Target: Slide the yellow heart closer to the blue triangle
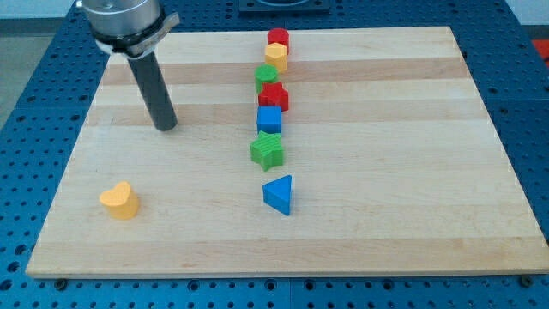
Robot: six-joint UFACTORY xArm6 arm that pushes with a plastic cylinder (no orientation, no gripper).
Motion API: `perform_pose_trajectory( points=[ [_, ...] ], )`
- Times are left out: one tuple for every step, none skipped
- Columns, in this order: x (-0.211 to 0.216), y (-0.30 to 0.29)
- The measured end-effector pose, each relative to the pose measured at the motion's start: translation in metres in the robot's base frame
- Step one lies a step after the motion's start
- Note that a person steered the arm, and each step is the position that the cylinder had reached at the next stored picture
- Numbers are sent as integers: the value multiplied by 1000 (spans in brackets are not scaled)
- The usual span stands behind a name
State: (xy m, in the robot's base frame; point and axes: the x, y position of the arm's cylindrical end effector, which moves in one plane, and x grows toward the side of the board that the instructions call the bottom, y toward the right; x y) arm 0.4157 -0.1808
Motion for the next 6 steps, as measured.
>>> perform_pose_trajectory(
  points=[
    [22, -10],
    [40, -24],
    [51, -44],
    [65, -58],
    [87, -64],
    [107, -66]
  ],
)
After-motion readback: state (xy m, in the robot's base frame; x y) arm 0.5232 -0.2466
